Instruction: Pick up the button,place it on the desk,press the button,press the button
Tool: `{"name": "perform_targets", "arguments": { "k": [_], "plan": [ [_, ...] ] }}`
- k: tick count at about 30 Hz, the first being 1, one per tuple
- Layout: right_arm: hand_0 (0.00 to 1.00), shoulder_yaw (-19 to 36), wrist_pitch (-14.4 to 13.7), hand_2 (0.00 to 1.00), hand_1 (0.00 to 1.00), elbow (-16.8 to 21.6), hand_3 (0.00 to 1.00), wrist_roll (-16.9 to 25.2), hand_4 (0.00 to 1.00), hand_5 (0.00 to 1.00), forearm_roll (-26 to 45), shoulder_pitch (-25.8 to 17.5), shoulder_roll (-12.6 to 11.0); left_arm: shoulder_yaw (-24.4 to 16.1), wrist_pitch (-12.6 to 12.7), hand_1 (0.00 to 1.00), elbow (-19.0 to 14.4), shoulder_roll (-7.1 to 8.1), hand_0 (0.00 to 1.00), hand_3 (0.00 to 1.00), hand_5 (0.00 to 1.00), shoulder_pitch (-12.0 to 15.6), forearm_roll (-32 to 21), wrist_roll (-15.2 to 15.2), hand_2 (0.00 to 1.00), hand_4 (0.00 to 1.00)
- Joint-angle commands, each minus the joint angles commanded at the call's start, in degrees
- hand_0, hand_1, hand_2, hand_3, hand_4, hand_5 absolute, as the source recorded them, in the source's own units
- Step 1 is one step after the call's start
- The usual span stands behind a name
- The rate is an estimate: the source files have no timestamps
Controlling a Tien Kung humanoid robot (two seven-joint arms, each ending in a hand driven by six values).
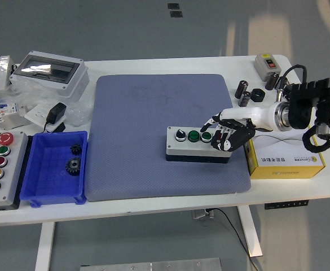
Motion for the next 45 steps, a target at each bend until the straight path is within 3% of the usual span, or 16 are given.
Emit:
{"name": "perform_targets", "arguments": {
  "k": [15,31,36,42,45],
  "plan": [
    [0.002,-2.41,-3.14,0.208,0.087,-5.66,0.776,0.07,0.178,0.132,-1.69,-0.09,3.86,-0.50,-0.29,0.625,0.14,-0.10,0.647,0.601,0.120,-0.23,0.89,-0.31,0.557,0.564],
    [0.002,-5.53,-5.80,0.193,0.078,-9.57,0.768,1.37,0.155,0.120,-3.41,-0.44,5.44,-0.64,-0.50,0.625,0.40,-0.15,0.648,0.601,0.117,-0.31,0.96,-1.17,0.555,0.563],
    [0.002,-2.81,-6.04,0.190,0.076,-8.68,0.765,2.13,0.149,0.127,-3.46,-0.83,4.86,-0.46,-0.47,0.625,0.55,-0.20,0.647,0.601,0.116,-0.25,0.81,-1.62,0.552,0.563],
    [0.002,5.26,-3.10,0.188,0.074,-5.29,0.761,2.84,0.152,0.125,-4.46,-4.60,3.09,-0.51,-0.45,0.625,0.55,-0.39,0.647,0.600,0.118,0.10,0.85,-1.59,0.552,0.564],
    [0.002,10.99,-4.09,0.188,0.074,-4.17,0.761,2.80,0.152,0.125,-8.77,-8.54,4.85,-0.64,-0.37,0.625,0.58,-0.62,0.647,0.600,0.118,0.38,0.95,-1.61,0.552,0.564]
  ]
}}
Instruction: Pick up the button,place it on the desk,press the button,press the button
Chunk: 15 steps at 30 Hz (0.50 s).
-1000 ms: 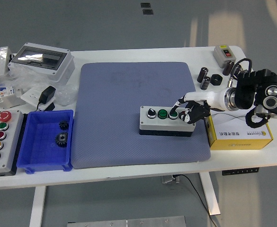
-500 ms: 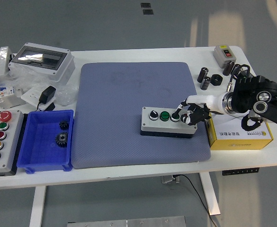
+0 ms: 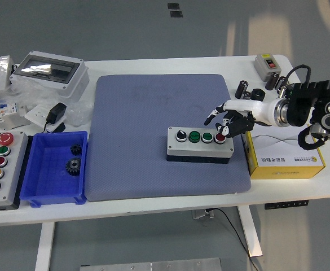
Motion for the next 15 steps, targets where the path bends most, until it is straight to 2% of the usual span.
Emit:
{"name": "perform_targets", "arguments": {
  "k": [2,5,12,13,15],
  "plan": [
    [0.002,4.72,-2.09,0.186,0.074,0.43,0.757,0.11,0.159,0.126,-4.27,-3.23,2.28,-0.05,0.05,0.625,0.02,-0.26,0.647,0.600,0.118,0.22,0.08,0.00,0.551,0.563],
    [0.002,10.74,-6.22,0.186,0.074,1.10,0.757,2.77,0.159,0.126,-10.29,-7.95,5.98,-0.08,0.13,0.625,0.09,-0.71,0.647,0.600,0.118,0.49,0.14,-0.16,0.551,0.563],
    [0.002,26.39,-20.69,0.186,0.072,-0.65,0.745,13.27,0.179,0.118,-24.07,-20.49,16.03,-0.42,0.29,0.622,0.30,-1.38,0.647,0.598,0.119,1.00,0.58,-0.74,0.550,0.560],
    [0.002,28.80,-23.10,0.217,0.081,-1.09,0.737,14.85,0.233,0.189,-25.60,-22.13,17.31,-0.51,0.29,0.621,0.31,-1.43,0.647,0.598,0.117,1.05,0.70,-0.76,0.549,0.558],
    [0.002,33.13,-27.57,0.217,0.081,-1.53,0.737,17.85,0.233,0.189,-27.75,-25.12,19.57,-0.58,0.32,0.621,0.34,-1.48,0.647,0.598,0.117,1.12,0.76,-0.89,0.549,0.558]
  ]
}}
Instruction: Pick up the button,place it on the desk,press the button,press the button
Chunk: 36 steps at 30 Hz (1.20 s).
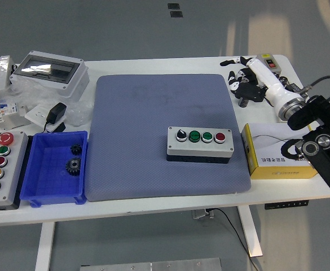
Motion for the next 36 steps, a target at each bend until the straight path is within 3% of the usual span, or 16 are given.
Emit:
{"name": "perform_targets", "arguments": {
  "k": [3,4,9,10,11,15,16,21,22,27,28,33,34,36],
  "plan": [
    [0.002,5.29,-5.83,0.217,0.081,0.09,0.737,3.65,0.233,0.189,-0.41,-3.59,1.45,-0.21,-0.03,0.621,0.06,0.02,0.647,0.598,0.117,-0.04,0.29,-0.19,0.549,0.558],
    [0.063,6.88,-7.56,0.402,0.183,0.16,0.723,4.79,0.384,0.228,-0.40,-4.72,1.66,-0.29,-0.05,0.621,0.07,0.04,0.647,0.597,0.116,-0.08,0.41,-0.25,0.548,0.557],
    [0.063,13.42,-14.63,0.402,0.183,0.51,0.723,5.76,0.384,0.228,-1.18,-7.09,1.73,-0.50,-0.18,0.621,0.10,0.18,0.647,0.597,0.116,-0.32,0.86,-0.38,0.548,0.557],
    [0.402,14.41,-15.91,0.585,0.508,0.55,0.702,5.36,0.467,0.279,-1.52,-7.33,1.70,-0.57,-0.22,0.622,0.08,0.21,0.647,0.598,0.115,-0.36,1.01,-0.32,0.551,0.557],
    [0.402,14.90,-16.54,0.585,0.508,0.54,0.702,5.11,0.467,0.279,-1.69,-7.49,1.68,-0.62,-0.25,0.622,0.07,0.23,0.647,0.598,0.115,-0.38,1.13,-0.27,0.551,0.557],
    [0.402,15.42,-17.12,0.585,0.508,0.46,0.702,4.07,0.467,0.279,-2.64,-8.05,1.60,-0.92,-0.37,0.622,0.02,0.35,0.647,0.598,0.115,-0.49,1.71,-0.16,0.551,0.557],
    [0.411,15.36,-17.01,0.558,0.500,0.45,0.653,3.89,0.476,0.408,-2.84,-8.17,1.57,-1.01,-0.39,0.623,0.03,0.39,0.647,0.598,0.114,-0.53,1.87,-0.18,0.551,0.558],
    [0.411,14.93,-16.01,0.558,0.500,0.24,0.653,3.59,0.476,0.408,-2.96,-8.61,1.42,-1.44,-0.46,0.623,0.09,0.75,0.647,0.598,0.114,-0.77,2.62,-0.46,0.551,0.558],
    [0.399,14.85,-15.84,0.560,0.495,0.18,0.610,3.57,0.385,0.391,-2.93,-8.66,1.40,-1.52,-0.45,0.622,0.10,0.82,0.647,0.599,0.114,-0.79,2.75,-0.52,0.551,0.558],
    [0.399,14.77,-15.25,0.560,0.495,-0.34,0.610,3.61,0.385,0.391,-2.01,-8.80,1.32,-1.82,-0.32,0.622,0.12,1.04,0.647,0.599,0.114,-0.69,3.10,-0.77,0.551,0.558],
    [0.430,14.82,-15.07,0.597,0.527,-0.47,0.663,3.64,0.285,0.251,-1.73,-8.81,1.29,-1.85,-0.30,0.625,0.10,1.05,0.647,0.599,0.118,-0.63,3.11,-0.75,0.552,0.563],
    [0.430,15.10,-14.55,0.597,0.527,-1.18,0.663,3.81,0.285,0.251,-0.84,-8.97,1.18,-1.94,-0.34,0.625,0.03,1.13,0.647,0.599,0.118,-0.43,3.20,-0.58,0.552,0.563],
    [0.426,15.14,-14.64,0.627,0.552,-1.27,0.680,3.86,0.241,0.199,-0.78,-8.98,1.16,-1.95,-0.35,0.626,0.02,1.15,0.647,0.598,0.122,-0.40,3.22,-0.55,0.554,0.567],
    [0.426,15.30,-14.99,0.627,0.552,-1.49,0.680,3.89,0.241,0.199,-0.75,-9.03,1.16,-2.00,-0.37,0.626,0.01,1.23,0.647,0.598,0.122,-0.30,3.27,-0.50,0.554,0.567]
  ]
}}
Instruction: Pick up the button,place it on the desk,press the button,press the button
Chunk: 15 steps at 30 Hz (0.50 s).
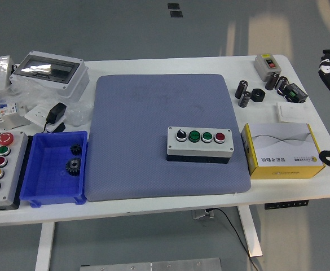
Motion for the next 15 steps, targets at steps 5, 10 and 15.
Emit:
{"name": "perform_targets", "arguments": {
  "k": [5,10,15],
  "plan": [
    [0.481,0.21,-0.65,0.673,0.601,-0.43,0.686,0.04,0.312,0.228,0.21,-0.16,0.02,-0.14,0.02,0.626,-0.07,-0.01,0.648,0.599,0.122,0.19,-0.03,0.17,0.554,0.567],
    [0.674,-0.26,-0.99,0.783,0.726,-0.89,0.733,0.13,0.518,0.263,0.35,-0.18,0.17,0.25,0.15,0.626,-0.07,-0.40,0.648,0.599,0.122,0.32,-0.89,0.24,0.554,0.567],
    [0.674,-1.13,-1.10,0.783,0.726,-1.09,0.733,0.44,0.518,0.263,0.30,0.32,0.22,0.22,0.25,0.626,-0.14,-0.70,0.648,0.599,0.122,0.41,-1.14,0.44,0.554,0.567]
  ]
}}
